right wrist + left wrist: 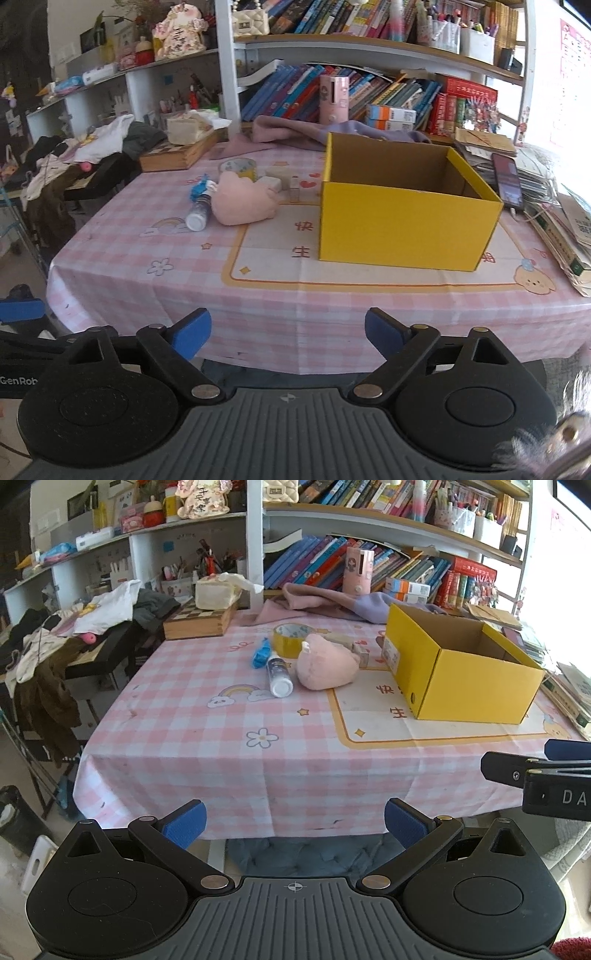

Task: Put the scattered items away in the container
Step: 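Move the right tool to the pink plush pig while the left tool approaches the spray bottle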

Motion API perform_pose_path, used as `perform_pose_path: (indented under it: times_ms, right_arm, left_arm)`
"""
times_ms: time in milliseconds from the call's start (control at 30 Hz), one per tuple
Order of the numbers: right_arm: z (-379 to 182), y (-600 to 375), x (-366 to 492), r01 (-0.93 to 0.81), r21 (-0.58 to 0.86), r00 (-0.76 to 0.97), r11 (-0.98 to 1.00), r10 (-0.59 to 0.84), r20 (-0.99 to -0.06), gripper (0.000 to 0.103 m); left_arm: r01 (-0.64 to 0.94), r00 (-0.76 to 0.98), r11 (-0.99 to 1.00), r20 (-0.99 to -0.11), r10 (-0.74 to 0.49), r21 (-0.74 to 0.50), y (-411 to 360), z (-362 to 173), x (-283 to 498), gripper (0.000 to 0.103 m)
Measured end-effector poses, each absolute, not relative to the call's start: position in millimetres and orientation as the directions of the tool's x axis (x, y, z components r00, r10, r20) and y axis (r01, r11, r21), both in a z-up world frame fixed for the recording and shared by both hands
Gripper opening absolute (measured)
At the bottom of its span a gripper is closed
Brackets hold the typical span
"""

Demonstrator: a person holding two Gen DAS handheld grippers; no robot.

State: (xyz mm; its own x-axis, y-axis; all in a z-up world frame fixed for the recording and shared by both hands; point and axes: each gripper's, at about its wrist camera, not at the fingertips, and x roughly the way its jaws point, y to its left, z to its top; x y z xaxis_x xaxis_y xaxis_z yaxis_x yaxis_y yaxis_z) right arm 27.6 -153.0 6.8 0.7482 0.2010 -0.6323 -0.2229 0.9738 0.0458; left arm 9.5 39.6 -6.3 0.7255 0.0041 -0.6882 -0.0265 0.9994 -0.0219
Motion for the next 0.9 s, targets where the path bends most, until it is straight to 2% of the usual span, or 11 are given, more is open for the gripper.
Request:
perform_pose_path:
  times_ms: [500, 900]
  right_arm:
    - [4.6, -146.1, 30.9, -0.281, 0.050, 0.738, 0.959, 0.249, -0.628, 0.089]
    - [-2.9, -137.0, 65.3, -0.327, 0.051, 0.715, 0.944, 0.282, -0.639, 0.089]
  left_arm:
    - [-0.050, 0.715, 0.999, -0.698, 0.032, -0.004, 41.2, -9.4, 8.1, 0.103]
    - [-0.073, 0.705, 0.997, -0.706, 0.062, 0.014, 45.1, -14.4, 34.6, 0.103]
